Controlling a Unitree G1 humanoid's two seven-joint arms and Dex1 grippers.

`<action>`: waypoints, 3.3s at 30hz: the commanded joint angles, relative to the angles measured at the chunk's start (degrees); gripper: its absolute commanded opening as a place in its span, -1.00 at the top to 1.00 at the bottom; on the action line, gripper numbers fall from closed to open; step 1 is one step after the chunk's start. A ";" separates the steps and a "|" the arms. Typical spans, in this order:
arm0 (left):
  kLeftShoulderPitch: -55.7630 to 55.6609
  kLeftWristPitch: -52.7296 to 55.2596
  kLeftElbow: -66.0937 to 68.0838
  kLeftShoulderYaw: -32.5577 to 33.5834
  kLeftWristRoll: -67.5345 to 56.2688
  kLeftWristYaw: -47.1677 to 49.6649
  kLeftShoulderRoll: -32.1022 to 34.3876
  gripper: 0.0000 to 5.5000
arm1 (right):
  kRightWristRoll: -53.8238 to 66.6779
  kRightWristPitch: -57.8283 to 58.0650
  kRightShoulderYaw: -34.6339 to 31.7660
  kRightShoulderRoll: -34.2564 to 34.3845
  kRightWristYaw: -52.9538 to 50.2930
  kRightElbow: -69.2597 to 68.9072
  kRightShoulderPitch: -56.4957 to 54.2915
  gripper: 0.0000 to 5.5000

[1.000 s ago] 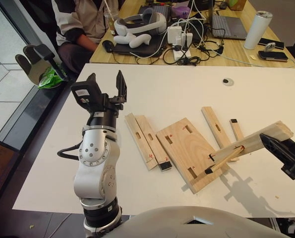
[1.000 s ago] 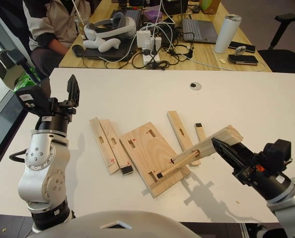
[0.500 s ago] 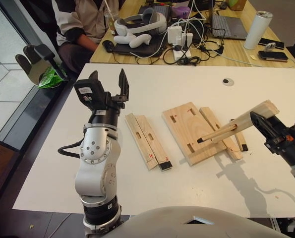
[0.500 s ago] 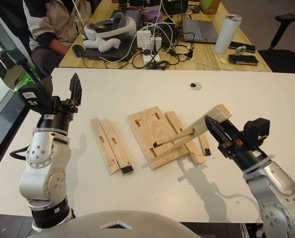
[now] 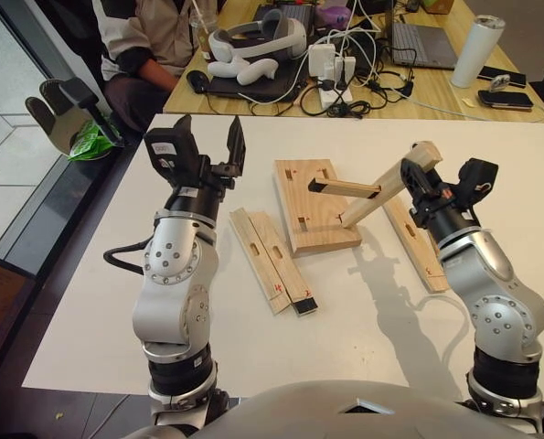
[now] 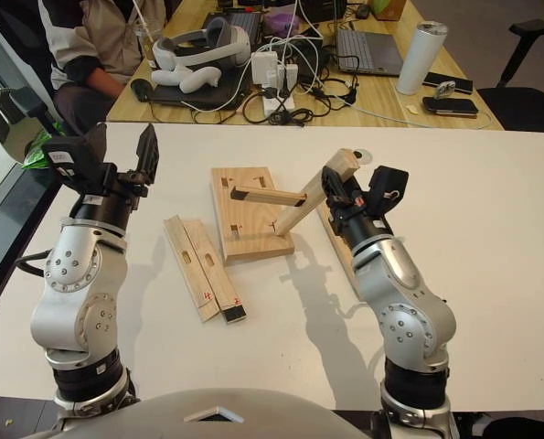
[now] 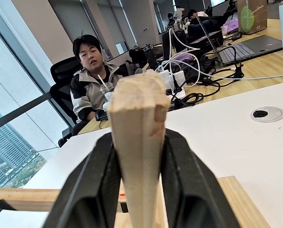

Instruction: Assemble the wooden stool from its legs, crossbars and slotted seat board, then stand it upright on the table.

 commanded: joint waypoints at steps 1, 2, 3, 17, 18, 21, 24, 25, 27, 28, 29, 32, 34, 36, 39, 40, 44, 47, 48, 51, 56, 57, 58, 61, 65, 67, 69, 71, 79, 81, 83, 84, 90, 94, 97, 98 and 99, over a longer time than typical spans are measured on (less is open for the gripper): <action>-0.88 1.05 0.23 0.42 -0.42 -0.56 0.94 -0.31 | -4.30 1.28 1.50 0.15 -1.38 0.10 -0.42 0.63; -0.86 1.14 0.15 0.51 -0.42 -0.53 0.93 -0.31 | -6.55 1.64 2.57 -1.22 -0.92 -0.14 -1.05 0.63; -0.70 1.17 -0.03 0.52 -0.32 -0.43 0.84 -0.31 | -8.17 2.05 3.50 -2.22 -0.50 -0.30 -1.72 0.63; 2.42 0.08 -2.12 -1.16 1.29 2.42 -1.28 -0.34 | -11.76 13.33 1.85 -1.45 -1.36 -0.07 -14.27 0.49; 2.38 0.12 -2.13 -1.07 1.20 2.38 -1.18 -0.34 | -11.81 13.26 1.75 -0.94 -1.27 -0.24 -14.12 0.42; 2.44 0.09 -2.07 -1.09 1.13 2.35 -1.13 -0.34 | -12.34 11.92 1.51 0.60 -0.87 -0.94 -14.30 0.25; 2.54 -0.01 -1.96 -1.24 1.15 2.35 -1.18 -0.34 | -12.50 9.17 0.56 2.47 -0.32 -1.83 -15.56 0.08; 2.52 -0.03 -1.88 -1.19 1.11 2.30 -1.15 -0.34 | -12.66 8.29 0.26 2.93 -0.19 -2.10 -15.93 0.02; 2.39 -0.07 -1.68 -1.03 1.00 2.16 -1.03 -0.34 | -12.79 6.79 -0.30 3.68 0.10 -2.58 -16.59 -0.04; 2.31 -0.08 -1.58 -0.92 0.93 2.03 -0.93 -0.34 | -12.83 5.71 -0.62 4.00 0.41 -3.02 -17.07 -0.04; 2.22 -0.04 -1.52 -0.84 0.86 1.91 -0.84 -0.34 | -13.29 4.67 -0.86 3.96 0.53 -3.67 -17.73 -0.04; 2.07 0.20 -1.56 -0.32 0.57 1.46 -0.55 -0.34 | -14.56 1.99 -2.08 1.62 1.75 -6.93 -23.60 -0.04; 1.89 0.47 -1.63 0.42 0.23 1.34 -0.50 -0.34 | -8.11 3.33 -4.08 1.70 3.52 -8.65 -28.50 -0.04; 1.38 0.91 -1.37 1.94 -0.48 1.65 -0.79 -0.34 | 2.18 6.57 -4.18 0.15 7.39 -12.08 -28.08 -0.04; 0.47 3.39 -0.65 5.01 -1.13 3.13 -0.85 -0.34 | 10.91 10.41 -3.86 -8.86 17.45 -17.82 -15.93 -0.04; 0.32 5.24 -0.43 6.31 -1.60 3.64 -0.92 -0.34 | 13.08 11.49 -4.22 -11.89 20.45 -18.92 -11.45 -0.04; -0.99 11.52 1.04 10.39 -4.01 4.26 -0.40 -0.34 | 11.68 15.39 0.31 -22.85 28.18 -19.95 2.30 -0.04; -2.61 14.86 1.99 11.17 -4.73 4.43 0.11 -0.34 | 8.44 16.98 6.39 -25.13 28.71 -18.20 4.91 -0.04; -2.87 16.02 2.21 10.86 -4.75 4.39 0.29 -0.34 | 8.03 17.12 7.85 -24.89 28.71 -17.56 5.04 -0.04; -3.33 21.81 2.82 9.46 -4.77 4.19 1.26 -0.34 | 7.36 18.73 11.48 -24.08 28.21 -14.38 3.44 -0.04; -2.69 33.76 1.60 7.00 -6.09 -0.35 8.02 -0.34 | 2.52 21.56 18.47 -25.84 30.34 -10.11 -2.03 -0.04; -2.72 35.54 1.29 6.76 -6.41 -1.40 9.59 -0.34 | 0.90 21.58 20.38 -26.31 31.29 -9.30 -3.60 -0.04; -2.82 37.05 1.07 6.61 -6.74 -2.25 10.86 -0.34 | -0.98 21.43 22.38 -26.84 32.44 -8.54 -5.25 -0.04; -3.28 39.85 0.77 6.30 -7.25 -3.77 12.78 -0.34 | -7.36 19.57 28.89 -26.99 36.05 -4.82 -10.77 -0.04; -3.76 41.03 0.73 5.81 -7.40 -4.21 12.52 -0.34 | -16.92 14.62 38.49 -23.80 40.62 3.94 -17.73 -0.04; -4.37 40.93 0.96 5.80 -7.30 -3.90 11.70 -0.34 | -20.19 12.29 41.83 -21.29 42.73 8.13 -20.14 -0.04; -4.83 40.62 1.10 5.87 -7.21 -3.47 10.69 -0.34 | -22.45 10.65 44.21 -18.91 44.73 11.32 -21.71 -0.04; -5.06 40.48 1.10 5.74 -7.14 -3.14 9.87 -0.34 | -24.60 9.32 46.66 -17.93 47.23 13.18 -22.75 -0.04; -4.49 40.17 0.28 6.49 -6.69 -2.22 8.14 -0.34 | -35.67 2.05 51.97 -25.20 57.75 14.99 -24.81 -0.04; -4.34 40.01 0.04 6.42 -6.54 -1.80 7.56 -0.34 | -37.55 0.47 51.75 -26.12 59.58 15.86 -24.78 -0.04; -4.27 39.76 0.03 6.11 -6.39 -1.57 7.16 -0.34 | -39.02 -0.61 51.28 -26.44 60.54 16.95 -24.41 -0.04; -4.24 39.68 0.03 6.03 -6.36 -1.53 7.08 -0.34 | -40.00 -1.24 51.09 -26.56 60.80 17.63 -24.19 -0.04; -4.32 39.56 -0.08 6.16 -6.29 -1.51 6.92 -0.34 | -45.57 -4.12 48.45 -27.76 59.94 19.90 -22.79 -0.04; -3.80 39.54 -0.76 6.14 -6.12 -1.05 6.09 -0.34 | -40.80 1.05 39.23 -25.08 57.56 16.78 -19.89 -0.04; -3.72 39.38 -0.84 6.06 -6.06 -0.81 5.70 -0.34 | -36.36 6.36 33.89 -21.23 55.61 14.80 -17.35 -0.04; -3.75 39.32 -0.81 6.03 -6.05 -0.78 5.66 -0.34 | -35.21 7.91 32.67 -20.14 54.98 14.19 -16.69 -0.04; -3.79 39.26 -0.78 5.97 -6.04 -0.79 5.64 -0.34 | -34.07 9.57 31.64 -19.07 54.28 13.47 -16.07 -0.04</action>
